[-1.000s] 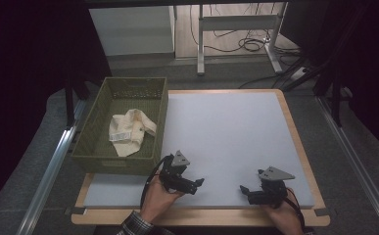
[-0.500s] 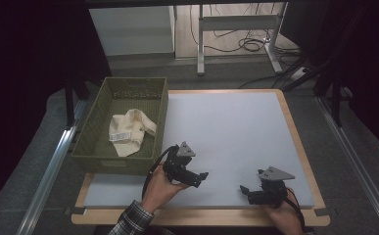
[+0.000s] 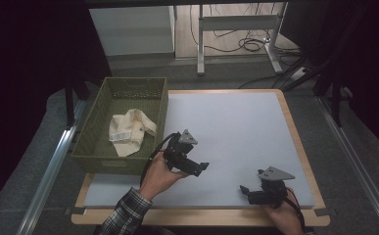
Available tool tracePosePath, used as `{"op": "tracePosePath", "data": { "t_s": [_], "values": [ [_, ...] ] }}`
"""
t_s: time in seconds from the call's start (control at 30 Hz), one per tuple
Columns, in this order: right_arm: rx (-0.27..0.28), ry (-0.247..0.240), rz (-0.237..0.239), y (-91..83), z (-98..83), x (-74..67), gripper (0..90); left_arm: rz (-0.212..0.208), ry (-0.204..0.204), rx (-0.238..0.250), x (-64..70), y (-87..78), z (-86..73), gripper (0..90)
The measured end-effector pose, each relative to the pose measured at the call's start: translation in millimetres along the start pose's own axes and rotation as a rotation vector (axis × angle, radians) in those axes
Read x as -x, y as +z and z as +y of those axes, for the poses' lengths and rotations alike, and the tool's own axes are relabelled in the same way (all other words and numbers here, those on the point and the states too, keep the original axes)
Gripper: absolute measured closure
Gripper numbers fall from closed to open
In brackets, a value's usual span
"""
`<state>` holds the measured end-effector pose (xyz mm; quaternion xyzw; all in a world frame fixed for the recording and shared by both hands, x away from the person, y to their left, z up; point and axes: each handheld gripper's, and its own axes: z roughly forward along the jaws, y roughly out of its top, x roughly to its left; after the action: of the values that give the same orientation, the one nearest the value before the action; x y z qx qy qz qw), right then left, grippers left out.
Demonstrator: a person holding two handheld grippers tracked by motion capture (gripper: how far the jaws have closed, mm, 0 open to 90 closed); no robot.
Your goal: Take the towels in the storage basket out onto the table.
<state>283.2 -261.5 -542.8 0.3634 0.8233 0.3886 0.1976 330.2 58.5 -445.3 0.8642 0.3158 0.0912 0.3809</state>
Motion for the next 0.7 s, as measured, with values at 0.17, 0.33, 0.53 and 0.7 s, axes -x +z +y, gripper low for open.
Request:
{"op": "tracePosePath", "data": {
  "t_s": [0.17, 0.33, 0.53, 0.7],
  "values": [
    [0.0, 0.0, 0.0, 0.0, 0.0, 0.0, 7.6, 0.007, 0.008, -0.005, -8.5, -5.9, 9.8, 4.6],
    [0.0, 0.0, 0.0, 0.0, 0.0, 0.0, 7.6, 0.036, 0.018, -0.019, -19.3, -11.6, 18.1, 4.9],
    [-0.001, 0.001, 0.0, -0.1, 0.0, -0.1, 7.6, 0.077, 0.007, -0.037, -33.8, -19.0, 23.3, 4.9],
    [0.0, 0.001, 0.0, 0.0, 0.0, -0.1, 7.6, 0.108, -0.009, -0.052, -48.6, -25.0, 24.8, 4.9]
  ]
}}
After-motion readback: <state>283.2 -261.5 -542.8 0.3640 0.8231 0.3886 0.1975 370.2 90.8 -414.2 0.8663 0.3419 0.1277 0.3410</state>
